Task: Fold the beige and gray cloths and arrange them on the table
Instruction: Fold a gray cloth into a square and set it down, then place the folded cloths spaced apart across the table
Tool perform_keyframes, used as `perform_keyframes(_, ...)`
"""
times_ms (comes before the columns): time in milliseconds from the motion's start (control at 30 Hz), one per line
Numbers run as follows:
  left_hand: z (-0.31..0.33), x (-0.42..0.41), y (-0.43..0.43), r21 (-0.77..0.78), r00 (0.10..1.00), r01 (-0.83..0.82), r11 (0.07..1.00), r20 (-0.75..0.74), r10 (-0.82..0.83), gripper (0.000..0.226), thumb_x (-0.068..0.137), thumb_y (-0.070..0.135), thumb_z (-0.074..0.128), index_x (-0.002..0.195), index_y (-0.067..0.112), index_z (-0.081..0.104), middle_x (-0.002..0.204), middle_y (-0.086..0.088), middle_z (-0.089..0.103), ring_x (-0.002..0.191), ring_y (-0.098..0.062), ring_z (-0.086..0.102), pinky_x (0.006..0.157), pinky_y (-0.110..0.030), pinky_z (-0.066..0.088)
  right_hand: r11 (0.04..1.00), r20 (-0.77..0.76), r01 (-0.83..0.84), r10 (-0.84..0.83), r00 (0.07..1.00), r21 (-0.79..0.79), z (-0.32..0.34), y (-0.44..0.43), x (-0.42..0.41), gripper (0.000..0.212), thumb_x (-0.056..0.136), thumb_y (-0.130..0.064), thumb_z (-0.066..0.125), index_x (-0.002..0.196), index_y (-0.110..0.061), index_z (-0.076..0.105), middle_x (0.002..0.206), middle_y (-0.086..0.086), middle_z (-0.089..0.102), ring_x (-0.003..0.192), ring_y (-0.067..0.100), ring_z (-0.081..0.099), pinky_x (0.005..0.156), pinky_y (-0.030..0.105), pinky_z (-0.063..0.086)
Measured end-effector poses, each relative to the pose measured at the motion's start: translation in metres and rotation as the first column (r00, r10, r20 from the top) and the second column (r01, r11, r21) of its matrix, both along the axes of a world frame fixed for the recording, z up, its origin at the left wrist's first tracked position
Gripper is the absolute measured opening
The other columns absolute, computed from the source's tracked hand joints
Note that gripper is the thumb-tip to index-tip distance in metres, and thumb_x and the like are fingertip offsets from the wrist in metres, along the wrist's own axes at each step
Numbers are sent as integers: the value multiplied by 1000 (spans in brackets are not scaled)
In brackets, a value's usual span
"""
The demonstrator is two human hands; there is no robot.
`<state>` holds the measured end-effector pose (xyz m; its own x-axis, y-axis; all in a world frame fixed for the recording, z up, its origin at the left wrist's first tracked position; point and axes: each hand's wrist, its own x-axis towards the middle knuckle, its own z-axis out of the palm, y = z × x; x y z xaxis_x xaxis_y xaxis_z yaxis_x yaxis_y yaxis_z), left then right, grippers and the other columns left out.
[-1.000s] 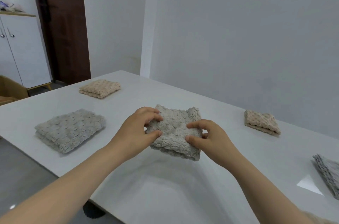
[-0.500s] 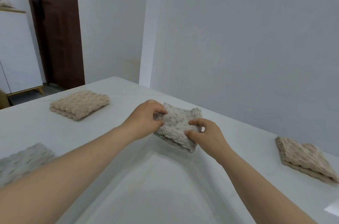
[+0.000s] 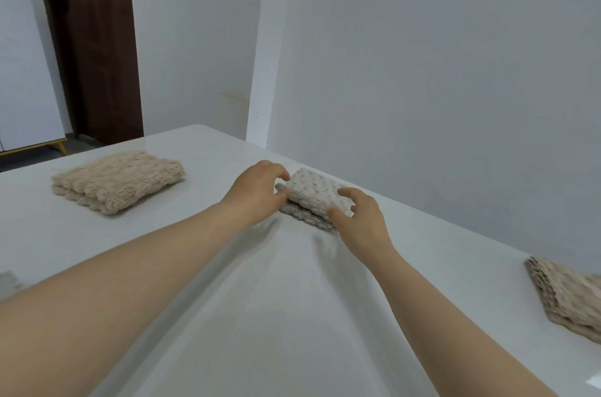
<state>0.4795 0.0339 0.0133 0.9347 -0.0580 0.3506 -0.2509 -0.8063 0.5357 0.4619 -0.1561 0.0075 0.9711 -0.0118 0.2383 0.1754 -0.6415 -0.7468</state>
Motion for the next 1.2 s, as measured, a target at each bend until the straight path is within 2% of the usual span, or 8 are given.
perform_keyframes(200, 24, -43, 3, 54, 1000, 18, 998, 13, -19, 29, 90, 24, 58, 118, 17, 59, 122, -3, 56, 111, -19, 54, 92, -31, 44, 994, 41, -13, 17, 999, -112, 21, -2, -35, 42, 91, -21, 59, 131, -19, 50, 139, 1, 46, 126, 17, 46, 99, 26, 37)
perform_keyframes(300, 39, -72, 2, 71, 999, 30, 997, 31, -32, 29, 90, 23, 57, 118, 17, 59, 122, -3, 56, 111, -19, 54, 92, -30, 43, 984, 36, -30, 37, 999, -173, 31, -4, -61, 42, 91, -22, 58, 132, -20, 49, 138, 1, 47, 124, 17, 49, 94, 24, 37)
perform_keyframes(500, 62, -139, -2, 136, 996, 54, 989, 63, -63, 29, 91, 23, 54, 119, 19, 58, 122, -1, 55, 109, -17, 54, 87, -24, 38, 913, -13, -97, 101, 995, -397, 51, -13, -130, 44, 92, -22, 55, 135, -20, 48, 135, 1, 49, 120, 17, 51, 91, 24, 38)
perform_keyframes(633, 71, -190, -2, 162, 994, 68, 984, 78, -82, 29, 92, 24, 54, 120, 19, 57, 122, 1, 55, 109, -16, 54, 83, -21, 36, 895, -33, -117, 114, 993, -430, 62, -19, -177, 41, 91, -22, 54, 132, -20, 50, 129, 0, 55, 117, 16, 51, 93, 27, 41)
perform_keyframes(767, 78, -241, 2, 166, 993, 70, 984, 87, -86, 28, 91, 25, 55, 119, 21, 57, 123, 3, 55, 111, -13, 53, 84, -20, 36, 884, -38, -131, 127, 991, -450, 68, -26, -225, 39, 91, -22, 55, 130, -19, 51, 125, -1, 58, 114, 15, 52, 89, 25, 40)
perform_keyframes(1033, 75, -331, 6, 147, 996, 66, 987, 53, -75, 28, 91, 25, 56, 118, 22, 58, 122, 4, 55, 108, -11, 54, 93, -29, 45, 849, -30, -160, 168, 985, -504, 65, -35, -311, 39, 91, -23, 55, 130, -21, 52, 122, -3, 59, 110, 14, 53, 89, 26, 43)
perform_keyframes(1200, 69, -360, -2, 144, 995, 90, 985, 25, -94, 27, 91, 25, 56, 118, 23, 57, 120, 6, 56, 104, -9, 55, 92, -27, 45, 827, -27, -193, 210, 977, -528, 60, -39, -337, 39, 92, -25, 54, 130, -23, 51, 123, -5, 58, 111, 13, 51, 89, 24, 42)
